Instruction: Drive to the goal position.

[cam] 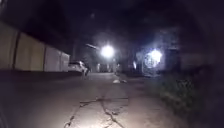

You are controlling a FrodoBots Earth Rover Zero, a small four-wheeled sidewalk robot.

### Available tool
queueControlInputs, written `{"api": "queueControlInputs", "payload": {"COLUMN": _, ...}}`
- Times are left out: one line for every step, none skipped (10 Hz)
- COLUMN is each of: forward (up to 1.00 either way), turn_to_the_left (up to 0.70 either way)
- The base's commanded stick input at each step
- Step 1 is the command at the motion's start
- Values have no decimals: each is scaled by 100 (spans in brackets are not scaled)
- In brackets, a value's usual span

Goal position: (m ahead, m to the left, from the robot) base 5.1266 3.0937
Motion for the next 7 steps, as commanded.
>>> {"api": "queueControlInputs", "payload": {"forward": 0, "turn_to_the_left": 0}}
{"api": "queueControlInputs", "payload": {"forward": 0, "turn_to_the_left": 0}}
{"api": "queueControlInputs", "payload": {"forward": 0, "turn_to_the_left": 0}}
{"api": "queueControlInputs", "payload": {"forward": 0, "turn_to_the_left": 0}}
{"api": "queueControlInputs", "payload": {"forward": 4, "turn_to_the_left": 0}}
{"api": "queueControlInputs", "payload": {"forward": 17, "turn_to_the_left": 0}}
{"api": "queueControlInputs", "payload": {"forward": 42, "turn_to_the_left": 0}}
